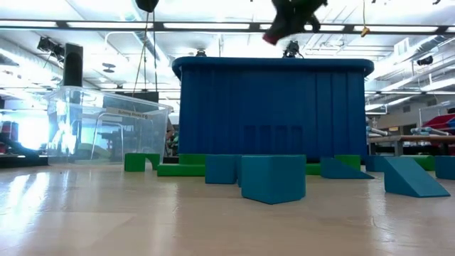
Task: Sort blocks
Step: Put the red block into the blue bin, then put the green block into the blue bin
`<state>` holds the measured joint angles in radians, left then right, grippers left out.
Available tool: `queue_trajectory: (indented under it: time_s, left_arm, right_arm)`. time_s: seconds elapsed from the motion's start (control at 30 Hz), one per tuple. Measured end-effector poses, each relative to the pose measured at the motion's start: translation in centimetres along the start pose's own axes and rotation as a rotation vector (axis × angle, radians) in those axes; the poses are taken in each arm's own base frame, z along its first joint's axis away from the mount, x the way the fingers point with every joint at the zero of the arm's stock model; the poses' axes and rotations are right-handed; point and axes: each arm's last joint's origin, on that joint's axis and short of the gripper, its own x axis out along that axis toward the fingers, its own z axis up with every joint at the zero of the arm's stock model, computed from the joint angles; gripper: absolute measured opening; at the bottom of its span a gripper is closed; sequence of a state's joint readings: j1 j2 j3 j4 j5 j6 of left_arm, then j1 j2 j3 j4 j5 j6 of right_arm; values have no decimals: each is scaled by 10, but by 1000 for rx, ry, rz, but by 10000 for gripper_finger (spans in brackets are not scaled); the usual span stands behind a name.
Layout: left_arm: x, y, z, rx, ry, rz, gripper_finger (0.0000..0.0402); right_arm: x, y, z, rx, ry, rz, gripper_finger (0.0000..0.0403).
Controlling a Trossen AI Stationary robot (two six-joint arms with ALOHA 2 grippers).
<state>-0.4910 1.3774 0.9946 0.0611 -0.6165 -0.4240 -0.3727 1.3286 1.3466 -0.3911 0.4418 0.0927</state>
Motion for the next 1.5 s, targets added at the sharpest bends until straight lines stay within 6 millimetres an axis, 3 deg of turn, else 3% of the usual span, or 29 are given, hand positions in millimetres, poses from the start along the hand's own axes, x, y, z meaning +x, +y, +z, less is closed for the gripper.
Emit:
queue_trajectory:
  time_s: [0.2, 0.4, 0.57, 0.73, 0.97, 1.2, 1.33, 1.5]
  left_arm:
    - [0, 0, 0, 0, 0, 0, 248]
    - [0, 0, 0, 0, 0, 0, 248]
    - [0, 0, 0, 0, 0, 0, 248]
    - [0, 0, 0, 0, 0, 0, 248]
    - [0, 0, 0, 0, 0, 0, 248]
    - [0, 0, 0, 0, 0, 0, 248]
    - [0, 0, 0, 0, -1, 0, 248]
    - [0, 0, 0, 0, 0, 0, 248]
  right_arm:
    - [57, -54, -5, 101, 9, -68, 126]
    - [100, -83, -21, 136, 41, -124, 129]
    - [103, -88, -23, 72, 43, -139, 230]
    - [67, -76, -8, 14, 21, -80, 313]
    - [-14, -19, -3, -92, 88, 221, 330]
    - [-91, 47, -27, -175, 229, 513, 306]
    - [-124, 78, -46, -218, 267, 590, 292]
    - [-153, 102, -81, -243, 286, 582, 278]
